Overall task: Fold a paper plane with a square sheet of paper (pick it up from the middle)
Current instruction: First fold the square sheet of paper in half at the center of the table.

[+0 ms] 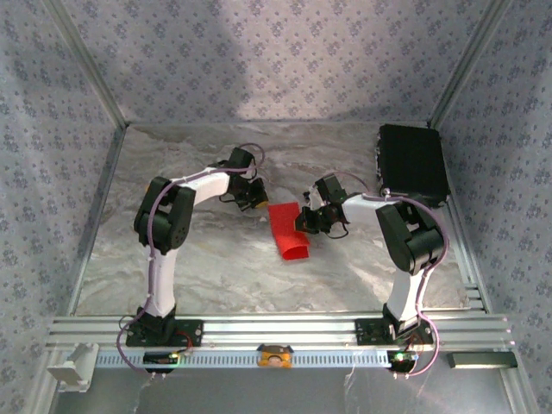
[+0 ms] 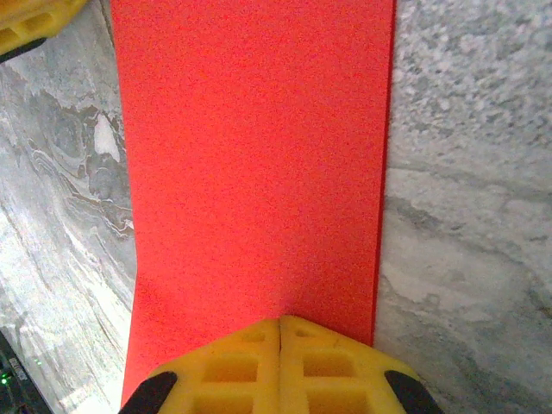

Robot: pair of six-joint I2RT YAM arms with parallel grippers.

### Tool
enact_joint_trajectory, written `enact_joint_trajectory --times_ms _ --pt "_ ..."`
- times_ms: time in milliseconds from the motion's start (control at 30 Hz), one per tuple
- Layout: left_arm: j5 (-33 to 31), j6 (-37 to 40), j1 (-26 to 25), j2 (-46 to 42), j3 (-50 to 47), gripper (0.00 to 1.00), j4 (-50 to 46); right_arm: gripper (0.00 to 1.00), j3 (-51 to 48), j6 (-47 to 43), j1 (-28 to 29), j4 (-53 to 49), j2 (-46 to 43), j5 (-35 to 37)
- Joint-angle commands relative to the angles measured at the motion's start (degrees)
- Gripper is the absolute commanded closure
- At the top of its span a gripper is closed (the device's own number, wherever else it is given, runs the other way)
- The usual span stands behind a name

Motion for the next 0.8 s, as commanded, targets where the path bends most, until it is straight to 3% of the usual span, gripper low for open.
enact_joint_trajectory --times_ms 0,133,400,767 --pt "-2.2 1.8 -0.9 -5.7 1.1 0.93 -2.1 1.0 -2.4 0.8 0.2 -6.4 1.0 4.8" --pt "-0.6 2.2 -3.6 -8.7 -1.1 0.94 -1.1 1.0 -2.6 1.3 0.2 -6.0 0.7 4.9" --pt "9.2 -3.3 -9.5 -10.6 -9.4 0.97 10.0 1.0 -3.2 2.0 0.2 -5.4 0.0 5.1" --pt "8.0 -6.1 -11.2 -11.2 -19.1 0.97 17.0 1.0 -3.5 2.1 0.1 -5.0 0.1 5.3"
